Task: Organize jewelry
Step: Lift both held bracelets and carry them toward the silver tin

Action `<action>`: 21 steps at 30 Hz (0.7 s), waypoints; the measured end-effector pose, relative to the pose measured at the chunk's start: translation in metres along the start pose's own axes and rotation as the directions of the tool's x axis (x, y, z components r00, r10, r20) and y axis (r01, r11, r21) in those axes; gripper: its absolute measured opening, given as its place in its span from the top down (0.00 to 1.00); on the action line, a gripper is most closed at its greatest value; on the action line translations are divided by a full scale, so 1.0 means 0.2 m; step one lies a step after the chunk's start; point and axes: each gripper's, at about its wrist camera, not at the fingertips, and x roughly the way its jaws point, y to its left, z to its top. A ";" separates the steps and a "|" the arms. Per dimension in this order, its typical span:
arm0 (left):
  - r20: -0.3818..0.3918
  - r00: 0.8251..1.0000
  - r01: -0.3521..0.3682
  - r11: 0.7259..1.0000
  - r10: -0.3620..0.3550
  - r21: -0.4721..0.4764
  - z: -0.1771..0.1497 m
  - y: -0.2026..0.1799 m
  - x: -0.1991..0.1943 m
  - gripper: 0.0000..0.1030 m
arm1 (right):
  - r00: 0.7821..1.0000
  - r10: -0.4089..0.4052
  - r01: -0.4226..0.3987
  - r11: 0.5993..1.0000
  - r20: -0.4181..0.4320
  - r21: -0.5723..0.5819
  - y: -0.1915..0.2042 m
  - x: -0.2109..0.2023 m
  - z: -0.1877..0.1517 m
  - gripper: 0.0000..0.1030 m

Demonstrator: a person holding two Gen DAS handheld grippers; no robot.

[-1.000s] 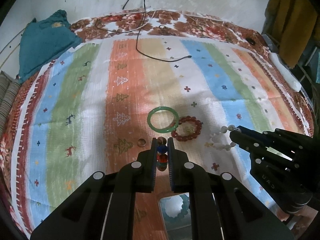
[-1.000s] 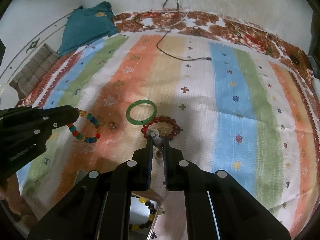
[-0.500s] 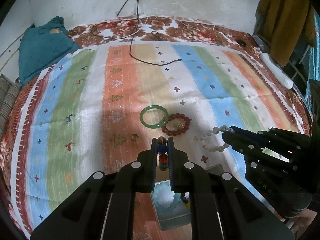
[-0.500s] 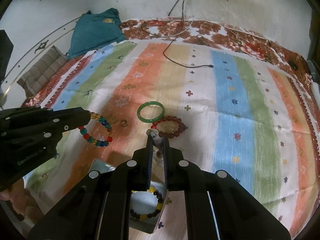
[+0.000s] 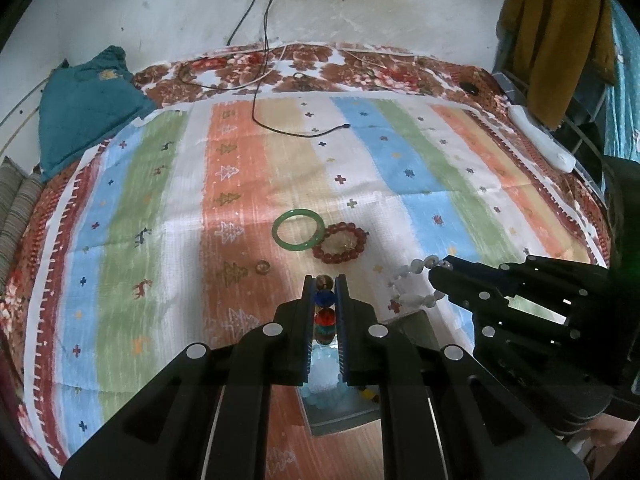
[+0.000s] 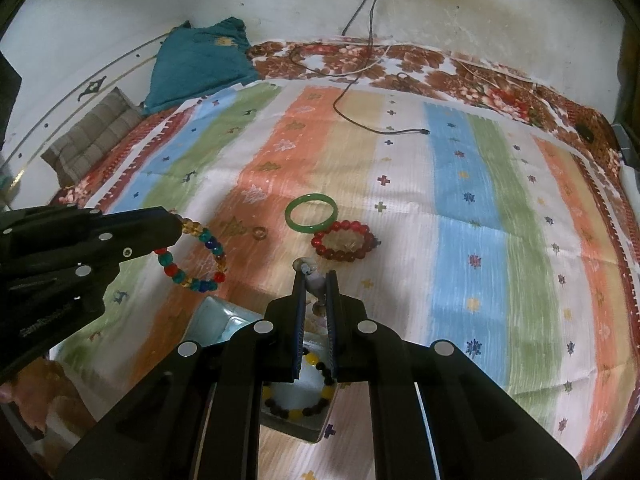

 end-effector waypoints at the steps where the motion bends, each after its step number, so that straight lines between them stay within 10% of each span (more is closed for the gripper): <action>1: 0.000 1.000 -0.001 1.000 0.001 -0.001 0.00 0.00 0.00 0.91 | 1.000 0.001 -0.001 1.000 0.002 0.000 0.00 -0.01 -0.01 0.90; 21: 0.033 0.999 0.021 1.000 -0.022 0.020 -0.12 -0.05 -0.13 0.91 | 1.000 0.021 -0.021 1.000 0.000 -0.011 0.07 -0.09 -0.12 0.90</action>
